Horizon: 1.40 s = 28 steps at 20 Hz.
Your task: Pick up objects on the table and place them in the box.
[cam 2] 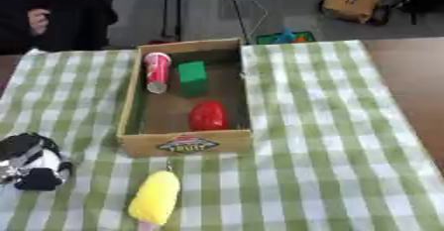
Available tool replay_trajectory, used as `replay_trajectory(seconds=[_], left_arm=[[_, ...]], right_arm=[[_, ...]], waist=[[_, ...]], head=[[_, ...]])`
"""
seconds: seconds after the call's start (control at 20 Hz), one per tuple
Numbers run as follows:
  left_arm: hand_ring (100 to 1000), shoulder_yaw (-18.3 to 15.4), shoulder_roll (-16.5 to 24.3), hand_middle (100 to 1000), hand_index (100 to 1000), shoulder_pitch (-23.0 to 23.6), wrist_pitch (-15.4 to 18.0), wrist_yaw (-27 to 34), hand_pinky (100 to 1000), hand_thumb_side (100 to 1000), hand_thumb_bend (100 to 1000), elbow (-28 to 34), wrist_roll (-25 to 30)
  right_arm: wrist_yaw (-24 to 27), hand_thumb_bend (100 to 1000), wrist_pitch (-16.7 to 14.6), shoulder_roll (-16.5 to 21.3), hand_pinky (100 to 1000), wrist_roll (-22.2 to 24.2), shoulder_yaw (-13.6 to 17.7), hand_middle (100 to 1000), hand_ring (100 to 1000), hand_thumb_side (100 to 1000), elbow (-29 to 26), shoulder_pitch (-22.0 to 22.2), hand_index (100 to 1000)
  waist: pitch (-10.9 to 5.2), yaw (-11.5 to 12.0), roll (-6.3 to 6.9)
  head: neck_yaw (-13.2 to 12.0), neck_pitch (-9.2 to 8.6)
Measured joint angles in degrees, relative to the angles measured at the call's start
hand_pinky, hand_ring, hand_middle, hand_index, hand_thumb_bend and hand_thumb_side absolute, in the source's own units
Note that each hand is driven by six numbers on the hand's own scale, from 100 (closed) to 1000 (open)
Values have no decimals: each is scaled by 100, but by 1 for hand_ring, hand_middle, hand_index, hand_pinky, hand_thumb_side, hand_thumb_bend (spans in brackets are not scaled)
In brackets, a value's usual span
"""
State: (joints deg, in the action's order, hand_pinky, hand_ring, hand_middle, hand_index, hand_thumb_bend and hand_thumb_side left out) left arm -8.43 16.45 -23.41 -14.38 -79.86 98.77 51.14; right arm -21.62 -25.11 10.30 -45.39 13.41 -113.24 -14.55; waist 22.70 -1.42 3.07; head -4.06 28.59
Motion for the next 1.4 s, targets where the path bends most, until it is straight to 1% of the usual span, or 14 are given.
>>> replay_trajectory(seconds=[0.3, 0.45, 0.75, 1.0, 1.05, 1.25, 1.4], left_arm=[[493, 5, 154, 503, 545, -61, 15, -2, 285, 227, 100, -68, 16], [492, 9, 262, 504, 544, -121, 31, 37, 276, 226, 100, -87, 28], [489, 9, 505, 503, 545, -187, 59, 229, 262, 233, 100, -85, 45], [488, 8, 597, 503, 545, -232, 62, 370, 254, 236, 100, -82, 44], [483, 8, 611, 501, 546, -240, 64, 390, 237, 244, 100, -81, 44], [479, 11, 671, 500, 547, -462, 106, 546, 221, 244, 100, -47, 50], [475, 18, 717, 499, 547, -572, 133, 653, 209, 245, 100, -44, 57]], right_arm=[[1, 100, 0, 4, 428, 1, -2, 316, 439, 743, 0, 4, 447], [1, 100, 1, 4, 428, 3, -3, 317, 440, 742, 0, 30, 447], [2, 100, 5, 12, 428, 8, -3, 317, 440, 740, 0, 52, 447], [2, 100, 15, 25, 428, 17, -3, 318, 440, 739, 0, 95, 447], [2, 100, 18, 25, 429, 20, -3, 318, 441, 737, 0, 95, 447], [2, 100, 23, 36, 430, 21, -4, 318, 441, 735, 0, 106, 447], [2, 100, 26, 56, 430, 20, -4, 319, 441, 734, 0, 136, 447]], waist=[[-1, -6, 4], [-9, -8, 30], [-79, 13, 91], [-116, 26, 115], [-124, 28, 120], [-205, 43, 167], [-215, 56, 179]], head=[[10, 0], [19, 3], [34, 14], [53, 58], [53, 61], [53, 114], [61, 146]])
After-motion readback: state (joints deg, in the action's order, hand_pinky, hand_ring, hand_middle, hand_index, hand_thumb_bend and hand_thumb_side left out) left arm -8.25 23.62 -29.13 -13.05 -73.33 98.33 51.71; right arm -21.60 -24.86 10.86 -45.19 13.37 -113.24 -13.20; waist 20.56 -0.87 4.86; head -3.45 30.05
